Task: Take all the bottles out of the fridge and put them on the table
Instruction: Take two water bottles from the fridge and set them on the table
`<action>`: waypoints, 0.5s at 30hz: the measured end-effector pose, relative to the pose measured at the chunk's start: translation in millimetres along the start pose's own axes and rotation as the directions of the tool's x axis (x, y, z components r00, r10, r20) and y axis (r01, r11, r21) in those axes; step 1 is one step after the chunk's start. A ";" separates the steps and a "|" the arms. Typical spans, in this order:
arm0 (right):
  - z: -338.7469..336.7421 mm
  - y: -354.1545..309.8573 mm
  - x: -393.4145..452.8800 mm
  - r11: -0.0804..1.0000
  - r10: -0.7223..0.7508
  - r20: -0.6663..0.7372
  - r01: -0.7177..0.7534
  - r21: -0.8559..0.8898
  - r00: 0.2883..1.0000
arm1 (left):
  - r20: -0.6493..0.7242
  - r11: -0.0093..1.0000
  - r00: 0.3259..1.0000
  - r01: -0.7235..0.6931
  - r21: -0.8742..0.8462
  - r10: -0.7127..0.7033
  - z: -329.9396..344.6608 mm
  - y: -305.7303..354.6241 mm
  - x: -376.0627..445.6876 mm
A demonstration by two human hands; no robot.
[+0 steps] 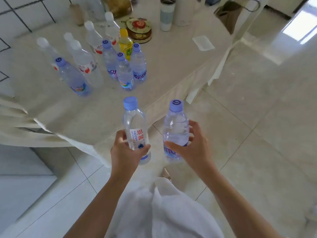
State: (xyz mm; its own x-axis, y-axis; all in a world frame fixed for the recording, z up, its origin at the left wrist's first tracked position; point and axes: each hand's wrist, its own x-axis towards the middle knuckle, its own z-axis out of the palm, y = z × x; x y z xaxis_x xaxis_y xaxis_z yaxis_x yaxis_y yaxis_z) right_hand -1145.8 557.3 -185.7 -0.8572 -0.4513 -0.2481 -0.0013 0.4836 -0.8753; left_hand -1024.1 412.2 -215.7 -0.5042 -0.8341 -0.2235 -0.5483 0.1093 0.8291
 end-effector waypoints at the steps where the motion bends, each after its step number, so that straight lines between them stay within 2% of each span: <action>1: -2.7 -3.3 15.5 1.000 -0.023 0.038 0.024 -0.011 0.999 | -0.033 0.999 0.999 0.032 -0.023 -0.032 5.1 5.3 5.0; 8: 9.9 -28.0 94.0 0.971 -0.189 0.274 0.220 -0.089 0.943 | -0.230 0.976 0.953 0.166 -0.142 -0.196 17.1 20.7 25.2; 15: 55.1 -59.4 140.0 0.946 -0.241 0.481 0.315 -0.077 0.843 | -0.380 0.949 0.872 0.253 -0.188 -0.307 0.2 13.7 50.4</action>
State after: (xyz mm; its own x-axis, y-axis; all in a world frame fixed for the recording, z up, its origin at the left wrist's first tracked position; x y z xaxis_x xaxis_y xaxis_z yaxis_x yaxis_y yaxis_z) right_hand -1237.3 424.0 -191.3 -0.4740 -0.8580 -0.1978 -0.3105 0.3731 -0.8743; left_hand -1057.2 371.8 -215.7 -0.0176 -0.9668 -0.2550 -0.5226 -0.2085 0.8267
